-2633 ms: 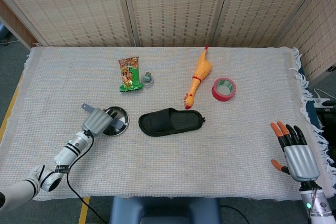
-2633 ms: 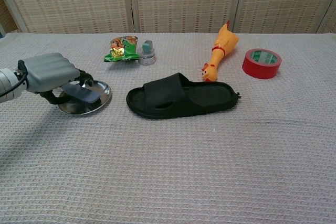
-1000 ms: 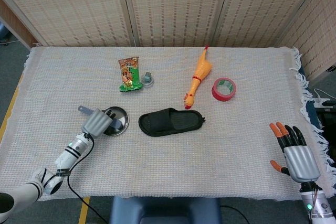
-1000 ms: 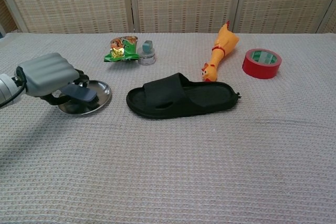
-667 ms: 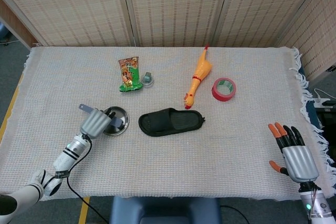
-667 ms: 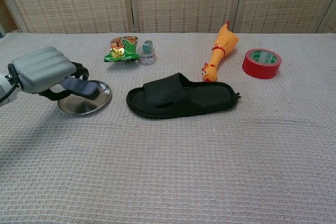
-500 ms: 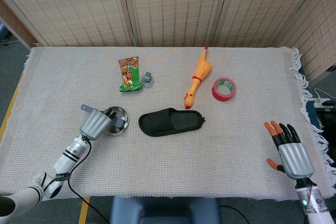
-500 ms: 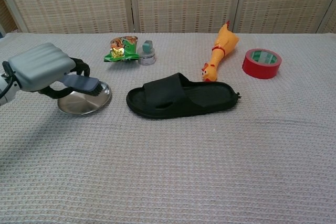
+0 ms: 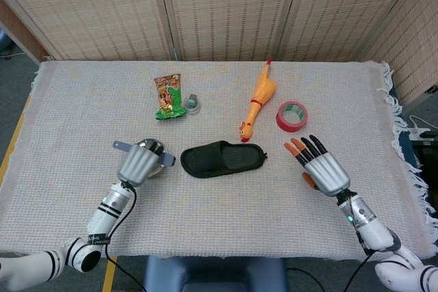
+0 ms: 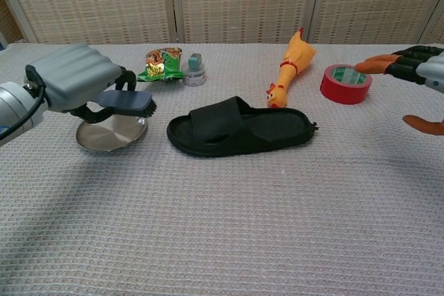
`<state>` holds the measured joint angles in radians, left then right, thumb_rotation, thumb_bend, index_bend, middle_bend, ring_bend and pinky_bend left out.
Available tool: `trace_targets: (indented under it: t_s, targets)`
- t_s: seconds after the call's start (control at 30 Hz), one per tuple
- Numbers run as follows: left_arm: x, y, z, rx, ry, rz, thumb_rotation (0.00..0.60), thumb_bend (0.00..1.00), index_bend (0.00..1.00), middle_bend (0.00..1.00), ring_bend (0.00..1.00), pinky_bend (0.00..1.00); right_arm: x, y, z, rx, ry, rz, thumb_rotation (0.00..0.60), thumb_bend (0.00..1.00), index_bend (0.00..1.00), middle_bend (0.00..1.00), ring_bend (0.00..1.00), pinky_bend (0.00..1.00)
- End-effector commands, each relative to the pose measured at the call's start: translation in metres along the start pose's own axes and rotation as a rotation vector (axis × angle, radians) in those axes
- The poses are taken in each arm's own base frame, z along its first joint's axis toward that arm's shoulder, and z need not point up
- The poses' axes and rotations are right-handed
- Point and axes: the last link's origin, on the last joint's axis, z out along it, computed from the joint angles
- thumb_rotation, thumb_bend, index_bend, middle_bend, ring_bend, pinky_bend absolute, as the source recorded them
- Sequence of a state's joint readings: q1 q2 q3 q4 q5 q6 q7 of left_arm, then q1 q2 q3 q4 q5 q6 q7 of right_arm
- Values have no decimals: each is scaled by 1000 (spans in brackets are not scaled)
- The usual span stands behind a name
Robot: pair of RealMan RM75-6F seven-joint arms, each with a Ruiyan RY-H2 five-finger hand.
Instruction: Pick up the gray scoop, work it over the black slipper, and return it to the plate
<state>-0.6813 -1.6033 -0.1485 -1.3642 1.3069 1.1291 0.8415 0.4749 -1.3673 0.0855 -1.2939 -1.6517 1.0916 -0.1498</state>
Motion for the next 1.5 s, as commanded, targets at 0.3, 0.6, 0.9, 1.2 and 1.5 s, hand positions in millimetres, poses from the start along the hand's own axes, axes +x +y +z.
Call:
trace_targets:
  t_s: [0.3, 0.6, 0.9, 1.2, 1.5]
  targets:
    - [29, 26, 16, 43, -60, 36, 600, 574, 853, 959, 759, 1000, -36, -51, 73, 165, -92, -26, 600, 518, 130, 31, 0, 5]
    - [47, 56, 31, 49, -54, -13, 600, 574, 853, 959, 758, 1000, -59, -65, 88, 185, -167, -94, 600, 523, 200, 64, 0, 8]
    - [72, 106, 34, -10, 9, 10, 600, 576, 853, 959, 759, 1000, -54, -81, 97, 215, -140, -106, 600, 544, 203, 74, 0, 8]
    - [64, 119, 49, 7, 29, 93, 600, 573, 853, 959, 759, 1000, -46, -87, 89, 252, -108, -102, 600, 545, 210, 74, 0, 8]
    - [47, 124, 58, 4, 8, 134, 600, 575, 853, 959, 758, 1000, -45, -82, 91, 239, -112, -103, 600, 545, 210, 74, 0, 8]
